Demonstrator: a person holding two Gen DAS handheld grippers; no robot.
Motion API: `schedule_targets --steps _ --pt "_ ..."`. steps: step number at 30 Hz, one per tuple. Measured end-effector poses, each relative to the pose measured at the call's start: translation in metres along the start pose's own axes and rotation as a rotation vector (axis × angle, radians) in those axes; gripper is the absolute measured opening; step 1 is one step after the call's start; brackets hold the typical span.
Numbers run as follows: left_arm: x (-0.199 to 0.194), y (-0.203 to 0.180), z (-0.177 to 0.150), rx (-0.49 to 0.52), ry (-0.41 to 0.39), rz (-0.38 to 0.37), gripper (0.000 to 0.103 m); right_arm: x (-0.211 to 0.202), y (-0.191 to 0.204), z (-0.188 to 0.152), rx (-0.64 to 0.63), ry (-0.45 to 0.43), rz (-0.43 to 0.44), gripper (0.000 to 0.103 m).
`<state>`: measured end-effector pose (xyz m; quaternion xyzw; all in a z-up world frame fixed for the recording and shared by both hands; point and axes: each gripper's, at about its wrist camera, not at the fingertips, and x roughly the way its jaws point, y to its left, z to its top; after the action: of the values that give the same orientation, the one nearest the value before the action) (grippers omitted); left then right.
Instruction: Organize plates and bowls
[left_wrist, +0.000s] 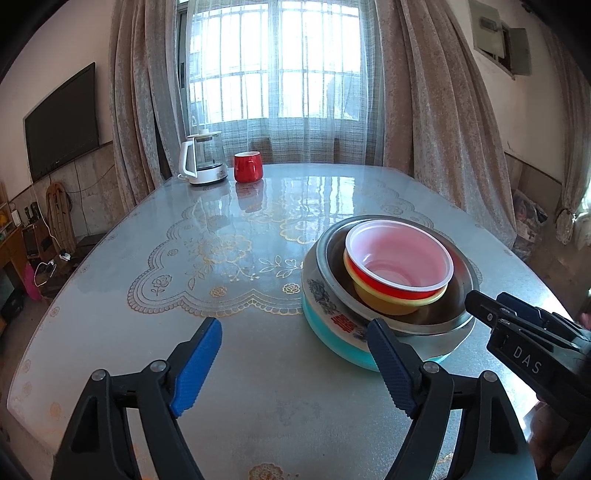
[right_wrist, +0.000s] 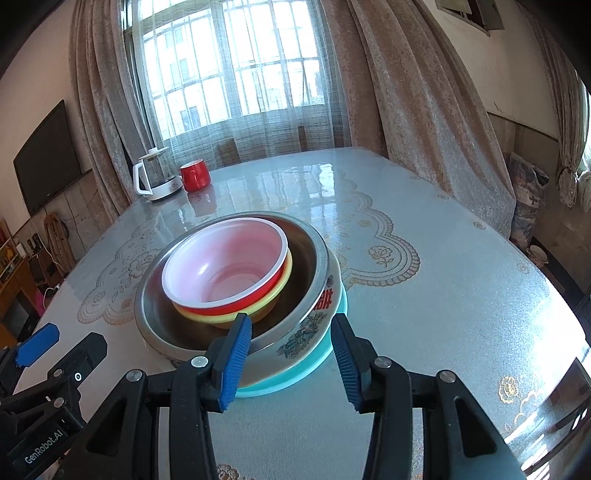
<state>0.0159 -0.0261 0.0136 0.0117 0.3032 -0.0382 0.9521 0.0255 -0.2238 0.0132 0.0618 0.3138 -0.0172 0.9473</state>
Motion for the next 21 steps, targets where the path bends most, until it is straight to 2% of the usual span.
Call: schedule_targets --steps 21 --pt "-0.0001 0.0033 0.0006 -0.008 0.003 0.006 0.089 -0.0014 0.0025 -0.0008 -0.005 0.001 -0.004 0.045"
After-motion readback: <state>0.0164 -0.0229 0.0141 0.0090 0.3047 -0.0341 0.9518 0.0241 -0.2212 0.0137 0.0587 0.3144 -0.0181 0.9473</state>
